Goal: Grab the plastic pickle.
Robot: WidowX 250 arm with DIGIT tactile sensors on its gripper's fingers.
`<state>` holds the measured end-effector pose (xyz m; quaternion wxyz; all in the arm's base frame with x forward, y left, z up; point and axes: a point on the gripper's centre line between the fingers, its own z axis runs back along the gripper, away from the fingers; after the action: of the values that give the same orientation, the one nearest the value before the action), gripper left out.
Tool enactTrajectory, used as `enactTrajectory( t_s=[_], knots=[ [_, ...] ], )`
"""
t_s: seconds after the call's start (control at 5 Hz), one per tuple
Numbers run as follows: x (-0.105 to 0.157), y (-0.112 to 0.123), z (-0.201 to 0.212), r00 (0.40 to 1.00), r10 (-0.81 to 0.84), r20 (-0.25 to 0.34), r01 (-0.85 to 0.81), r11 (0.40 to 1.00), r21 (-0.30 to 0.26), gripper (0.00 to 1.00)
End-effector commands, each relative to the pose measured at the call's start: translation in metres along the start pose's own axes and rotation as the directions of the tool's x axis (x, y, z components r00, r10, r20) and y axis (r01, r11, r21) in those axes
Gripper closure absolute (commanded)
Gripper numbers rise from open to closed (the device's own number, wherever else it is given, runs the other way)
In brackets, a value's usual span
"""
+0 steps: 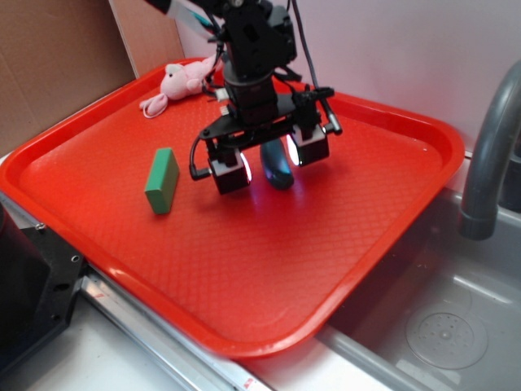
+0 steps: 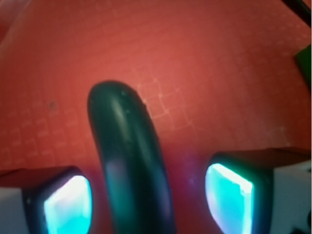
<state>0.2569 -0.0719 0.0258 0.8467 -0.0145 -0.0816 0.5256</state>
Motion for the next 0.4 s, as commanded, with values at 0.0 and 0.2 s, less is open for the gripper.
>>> enactTrajectory(
  t_s=[0.0, 0.2],
  knots=[
    [0.0179, -0.0053, -0.0081, 1.0, -0.025, 0.012, 0.025, 1.0, -0.017, 1.0],
    [0.0207, -0.0083, -0.0076, 1.0, -0.016, 0.011, 0.016, 1.0, -0.004, 1.0]
  ],
)
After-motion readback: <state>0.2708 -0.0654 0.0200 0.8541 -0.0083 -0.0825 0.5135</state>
